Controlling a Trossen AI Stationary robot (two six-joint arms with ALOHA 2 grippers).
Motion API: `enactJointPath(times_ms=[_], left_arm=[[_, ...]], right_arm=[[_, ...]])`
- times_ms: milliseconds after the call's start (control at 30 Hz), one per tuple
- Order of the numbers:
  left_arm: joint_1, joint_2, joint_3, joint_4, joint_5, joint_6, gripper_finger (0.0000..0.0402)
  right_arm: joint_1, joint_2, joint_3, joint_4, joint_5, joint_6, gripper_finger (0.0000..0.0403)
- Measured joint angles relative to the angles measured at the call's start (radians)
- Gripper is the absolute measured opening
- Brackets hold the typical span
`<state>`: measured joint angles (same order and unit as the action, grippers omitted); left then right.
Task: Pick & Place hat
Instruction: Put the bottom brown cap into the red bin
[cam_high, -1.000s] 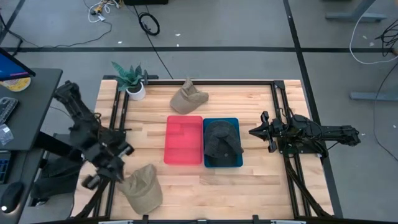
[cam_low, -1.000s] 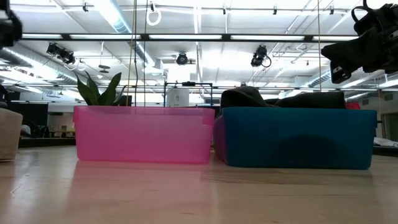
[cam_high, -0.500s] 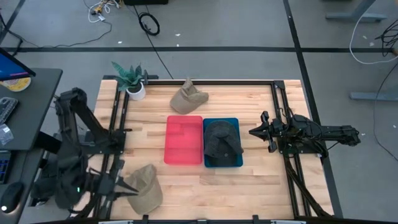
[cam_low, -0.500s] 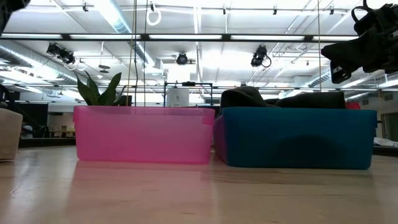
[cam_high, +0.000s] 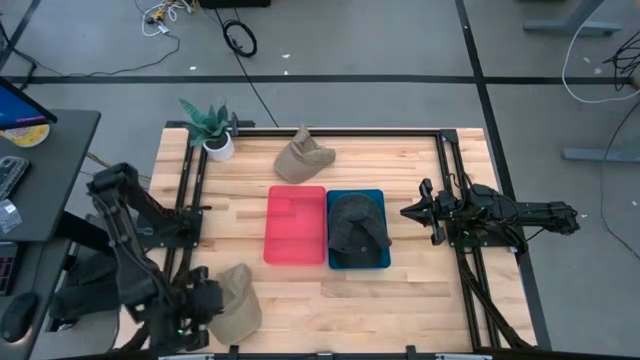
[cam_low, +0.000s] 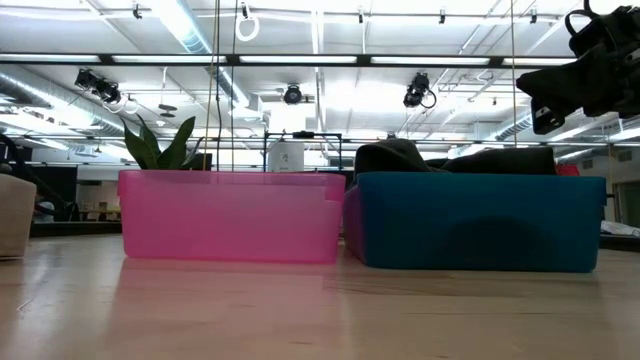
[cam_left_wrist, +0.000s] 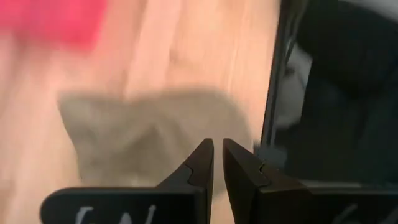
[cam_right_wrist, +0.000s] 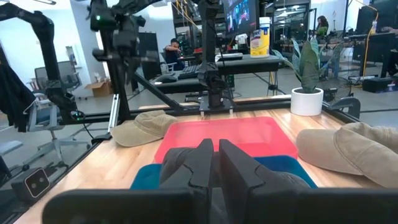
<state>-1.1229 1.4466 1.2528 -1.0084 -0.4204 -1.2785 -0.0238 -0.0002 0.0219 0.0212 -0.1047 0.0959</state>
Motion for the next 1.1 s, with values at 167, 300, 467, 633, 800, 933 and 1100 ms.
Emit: enactJointPath(times_ms=[167, 300, 467, 633, 800, 933, 1100], left_arm=[[0.034, 0.057, -0.027, 0.002, 0.165, -0.064, 0.0039], [0.053, 0.096, -0.034, 0.002, 0.229, -0.077, 0.0053], [0.063, 0.131, -0.034, 0.002, 0.241, -0.073, 0.0106], [0.066, 0.175, -0.034, -0.009, 0.213, -0.071, 0.0173], [0.078, 0.225, -0.034, -0.043, 0.207, -0.070, 0.0210], [0.088, 0.246, -0.034, -0.039, 0.197, -0.052, 0.0215], [0.101, 0.252, -0.059, -0.018, 0.198, -0.044, 0.0210]], right_arm=[[0.000, 0.000, 0.000, 0.000, 0.000, 0.000, 0.0031], [0.000, 0.000, 0.000, 0.000, 0.000, 0.000, 0.0031], [0.000, 0.000, 0.000, 0.000, 0.000, 0.000, 0.0031], [0.000, 0.000, 0.000, 0.000, 0.000, 0.000, 0.0031], [0.000, 0.000, 0.000, 0.000, 0.000, 0.000, 0.0031], [0.000, 0.000, 0.000, 0.000, 0.000, 0.000, 0.0031], [0.000, 0.000, 0.000, 0.000, 0.000, 0.000, 0.0031]])
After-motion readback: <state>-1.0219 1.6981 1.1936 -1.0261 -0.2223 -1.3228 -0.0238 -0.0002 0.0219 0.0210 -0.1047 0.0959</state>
